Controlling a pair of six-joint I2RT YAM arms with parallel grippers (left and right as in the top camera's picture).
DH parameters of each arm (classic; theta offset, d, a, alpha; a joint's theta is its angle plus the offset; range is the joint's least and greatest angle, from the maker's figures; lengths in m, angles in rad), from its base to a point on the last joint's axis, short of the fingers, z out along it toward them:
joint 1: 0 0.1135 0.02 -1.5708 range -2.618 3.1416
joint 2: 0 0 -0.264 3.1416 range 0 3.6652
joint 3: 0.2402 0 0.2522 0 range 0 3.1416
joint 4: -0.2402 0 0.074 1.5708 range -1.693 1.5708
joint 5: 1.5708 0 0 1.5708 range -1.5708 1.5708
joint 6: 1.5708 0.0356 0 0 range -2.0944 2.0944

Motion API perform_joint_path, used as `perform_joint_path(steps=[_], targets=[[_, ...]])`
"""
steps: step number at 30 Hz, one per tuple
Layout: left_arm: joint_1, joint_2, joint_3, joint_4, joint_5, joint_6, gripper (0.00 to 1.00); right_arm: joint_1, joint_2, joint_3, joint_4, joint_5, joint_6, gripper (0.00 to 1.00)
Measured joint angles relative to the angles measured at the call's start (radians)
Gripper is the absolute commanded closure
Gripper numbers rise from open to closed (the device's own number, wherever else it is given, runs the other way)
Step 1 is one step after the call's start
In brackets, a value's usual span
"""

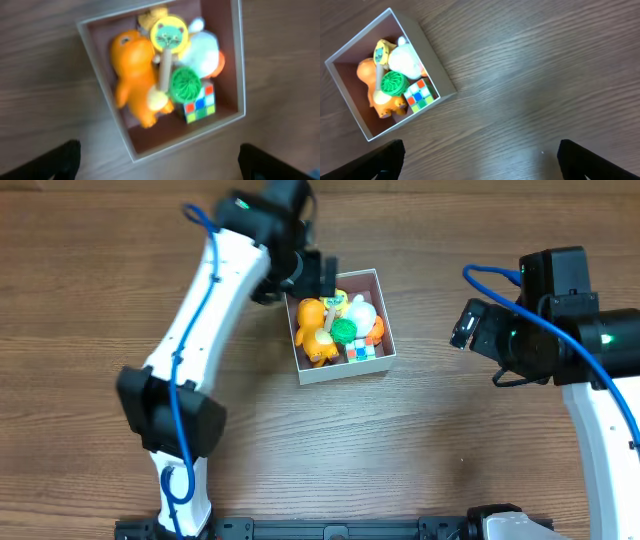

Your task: Pack container

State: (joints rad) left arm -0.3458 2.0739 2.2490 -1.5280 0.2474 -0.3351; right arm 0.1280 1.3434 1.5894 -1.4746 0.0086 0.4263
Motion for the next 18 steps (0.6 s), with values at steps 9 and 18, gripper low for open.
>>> perform_joint_path(steps=[9,18], targets=[[-0.005,-0.333,0.174,-0.156,-0.231,0.077,0.00,0.005,-0.401,0.107,0.023,-0.044,-0.093,0.00],[-0.014,-0.808,0.149,-0.159,-0.512,0.073,0.00,0.005,-0.618,0.129,-0.037,-0.057,-0.113,0.00]])
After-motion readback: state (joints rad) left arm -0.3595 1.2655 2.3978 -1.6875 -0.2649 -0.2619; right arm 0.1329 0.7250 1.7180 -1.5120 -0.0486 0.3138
